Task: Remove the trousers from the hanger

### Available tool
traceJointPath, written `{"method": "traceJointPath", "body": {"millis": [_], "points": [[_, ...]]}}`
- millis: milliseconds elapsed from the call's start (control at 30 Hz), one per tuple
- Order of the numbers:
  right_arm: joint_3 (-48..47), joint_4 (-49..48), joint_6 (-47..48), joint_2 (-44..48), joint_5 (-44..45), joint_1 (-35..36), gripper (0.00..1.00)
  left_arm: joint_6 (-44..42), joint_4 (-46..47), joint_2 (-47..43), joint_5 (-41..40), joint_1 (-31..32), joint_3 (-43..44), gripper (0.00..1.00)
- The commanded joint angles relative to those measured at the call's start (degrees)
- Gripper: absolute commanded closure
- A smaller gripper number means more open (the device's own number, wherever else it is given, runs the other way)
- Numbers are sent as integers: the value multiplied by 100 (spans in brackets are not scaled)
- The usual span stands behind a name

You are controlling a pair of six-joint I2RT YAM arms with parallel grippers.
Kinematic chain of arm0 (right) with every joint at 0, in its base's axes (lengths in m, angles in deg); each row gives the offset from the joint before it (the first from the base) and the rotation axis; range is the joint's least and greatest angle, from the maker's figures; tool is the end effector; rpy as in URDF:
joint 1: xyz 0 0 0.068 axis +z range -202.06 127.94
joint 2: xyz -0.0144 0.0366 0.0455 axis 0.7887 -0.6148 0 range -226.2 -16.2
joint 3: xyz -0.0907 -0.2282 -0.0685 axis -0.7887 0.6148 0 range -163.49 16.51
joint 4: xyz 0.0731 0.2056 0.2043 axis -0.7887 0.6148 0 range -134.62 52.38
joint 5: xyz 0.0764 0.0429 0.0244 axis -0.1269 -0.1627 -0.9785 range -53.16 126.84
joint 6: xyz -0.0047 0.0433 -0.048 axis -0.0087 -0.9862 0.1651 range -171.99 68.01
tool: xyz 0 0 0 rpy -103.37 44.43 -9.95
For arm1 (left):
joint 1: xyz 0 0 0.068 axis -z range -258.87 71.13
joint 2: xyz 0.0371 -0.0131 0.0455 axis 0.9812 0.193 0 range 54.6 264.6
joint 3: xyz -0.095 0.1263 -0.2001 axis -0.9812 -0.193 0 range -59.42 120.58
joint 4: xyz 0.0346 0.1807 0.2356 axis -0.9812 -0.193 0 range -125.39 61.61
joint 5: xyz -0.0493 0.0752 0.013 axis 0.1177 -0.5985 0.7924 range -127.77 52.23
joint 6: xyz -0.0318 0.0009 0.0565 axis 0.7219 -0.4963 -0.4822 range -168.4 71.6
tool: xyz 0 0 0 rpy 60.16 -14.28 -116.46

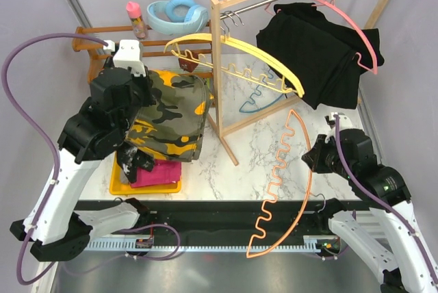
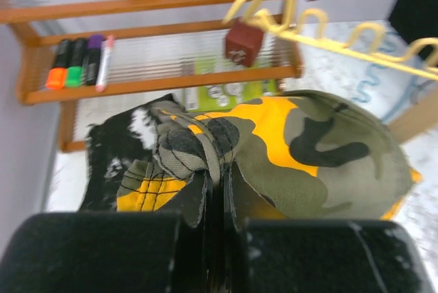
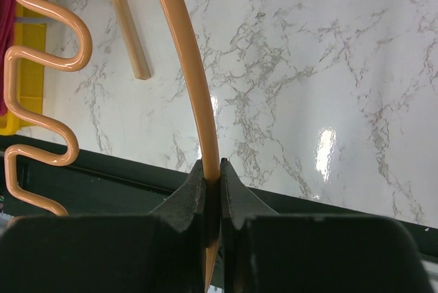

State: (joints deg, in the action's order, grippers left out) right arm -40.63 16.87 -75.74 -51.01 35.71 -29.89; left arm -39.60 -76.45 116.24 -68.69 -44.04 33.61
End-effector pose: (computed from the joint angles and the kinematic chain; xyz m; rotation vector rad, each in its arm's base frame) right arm 0.1437 0.0596 0.3386 0.0209 2.2934 0.4460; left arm 0.2017 -0.1087 0.4954 0.0438 1.8191 -0.0355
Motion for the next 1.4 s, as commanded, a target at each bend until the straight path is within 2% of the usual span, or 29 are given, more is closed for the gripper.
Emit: {"method": "traceJointPath", "body": {"millis": [0, 100, 133, 233, 300, 400, 500, 600, 733, 800, 833, 867, 933, 967, 1000, 1067, 1100, 1167, 1267, 1367], "points": [[-332, -67, 37, -17, -10, -11, 100, 69, 640, -39, 720, -46, 592, 98], [-394, -50, 37, -35, -37, -11, 100, 0, 639, 84, -342, -46, 856, 98], [-403, -50, 37, -44, -63, -3, 100, -366, 735, 206, -710, -46, 900, 98], [-411, -59, 37, -79, -107, -11, 100, -659, 727, 540, -846, -55, 1277, 98], [-411, -41, 28, -79, -98, -11, 100, -625, 736, 568, -706, -55, 1419, 98], [-420, -41, 11, -61, -107, -11, 100, -879, 902, 612, -933, -55, 1542, 98], [-420, 12, 19, -44, -107, -11, 100, -1546, 1034, 664, -1311, -55, 1630, 98], [-429, 29, 28, -35, -116, -11, 100, -1618, 1044, 437, -1750, -55, 1219, 98], [-420, -49, -7, -70, -230, -11, 100, -778, 1009, -91, -2435, -125, -333, 98], [-420, -76, -25, -87, -300, -11, 100, -346, 615, -144, -2603, -432, -732, 98], [-438, -68, -25, -105, -327, -11, 100, 135, 413, -127, -2491, -659, -1004, 98], [-447, -67, -7, -97, -327, -11, 100, 427, 37, -83, -2315, -1245, -1111, 98], [-482, -32, 10, -97, -283, -11, 100, 1190, -247, -39, -1508, -1898, -1427, 98], [-499, -32, 19, -114, -266, -11, 100, 1386, -283, -47, -1209, -2458, -1568, 98], [-499, -24, 19, -123, -248, -11, 100, 1588, -240, -65, -658, -2707, -1874, 98], [-543, -41, 11, -175, -248, -20, 100, 1993, -56, -83, -154, -3356, -2209, 98], [-543, -41, 19, -202, -239, -11, 100, 2116, 75, -65, 301, -3473, -2498, 98], [-587, -32, 37, -219, -134, -11, 100, 2398, 190, 48, 594, -3964, -2737, 98], [-614, 55, 63, -176, -2, -11, 100, 2618, 445, 250, 509, -4211, -3063, 98], [-596, 126, 72, -97, -10, -11, 100, 2408, 587, 522, 595, -4274, -2976, 94]]}}
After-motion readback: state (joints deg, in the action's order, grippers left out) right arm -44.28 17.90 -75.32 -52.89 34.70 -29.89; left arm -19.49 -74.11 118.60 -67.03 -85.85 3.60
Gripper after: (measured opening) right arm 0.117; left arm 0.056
